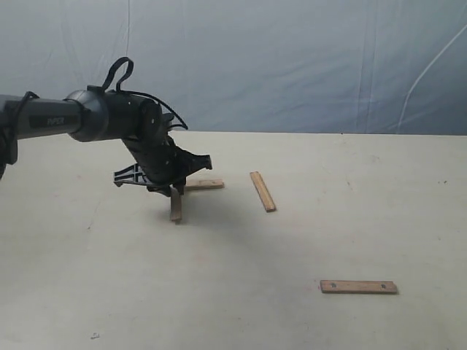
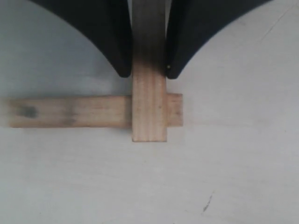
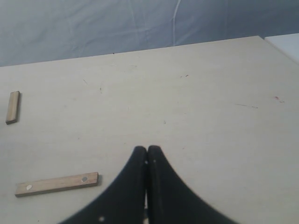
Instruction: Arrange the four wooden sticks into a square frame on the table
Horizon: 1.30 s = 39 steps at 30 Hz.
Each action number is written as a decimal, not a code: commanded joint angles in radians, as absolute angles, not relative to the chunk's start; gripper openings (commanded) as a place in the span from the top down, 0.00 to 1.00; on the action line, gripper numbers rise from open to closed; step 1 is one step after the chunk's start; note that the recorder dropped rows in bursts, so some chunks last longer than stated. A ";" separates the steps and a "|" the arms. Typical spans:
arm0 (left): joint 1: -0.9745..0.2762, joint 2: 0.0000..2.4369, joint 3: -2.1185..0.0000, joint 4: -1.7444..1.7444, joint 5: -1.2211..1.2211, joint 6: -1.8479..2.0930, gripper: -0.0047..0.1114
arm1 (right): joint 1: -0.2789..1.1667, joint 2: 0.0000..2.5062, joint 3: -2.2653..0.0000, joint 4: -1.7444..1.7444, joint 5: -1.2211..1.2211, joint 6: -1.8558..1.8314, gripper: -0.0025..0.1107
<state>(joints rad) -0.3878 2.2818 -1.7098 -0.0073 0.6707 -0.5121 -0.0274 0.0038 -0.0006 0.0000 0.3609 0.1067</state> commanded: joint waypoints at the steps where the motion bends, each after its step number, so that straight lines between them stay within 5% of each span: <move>1: -0.387 2.293 -1.728 -0.006 0.657 -0.520 0.96 | -0.029 0.000 0.000 -0.006 0.357 0.105 0.99; 11: -0.387 2.296 -1.747 0.020 0.720 -0.511 0.94 | -0.029 0.000 0.000 -0.006 0.357 0.105 0.99; 14: -0.387 2.296 -1.753 0.000 0.741 -0.462 0.84 | -0.029 0.000 0.000 -0.006 0.357 0.105 0.99; 20: -0.387 2.296 -1.775 -0.021 0.786 -0.461 0.45 | -0.029 0.000 0.000 -0.006 0.357 0.105 0.99; 22: -0.387 2.287 -1.792 -0.021 0.823 -0.452 0.41 | -0.029 0.000 0.000 -0.006 0.357 0.105 0.99; 25: -0.387 2.247 -1.814 -0.010 0.884 -0.434 0.49 | -0.029 0.000 0.000 -0.006 0.357 0.105 0.99; 29: -0.376 2.167 -1.814 0.085 0.974 -0.425 0.93 | -0.029 0.000 0.000 -0.006 0.357 0.105 0.99; 33: -0.311 2.010 -1.656 0.141 0.995 -0.379 0.96 | -0.029 0.000 0.000 -0.006 0.357 0.105 0.99; 39: -0.241 1.505 -1.124 0.128 0.560 -0.368 0.96 | -0.029 0.000 0.000 -0.052 0.355 0.105 0.99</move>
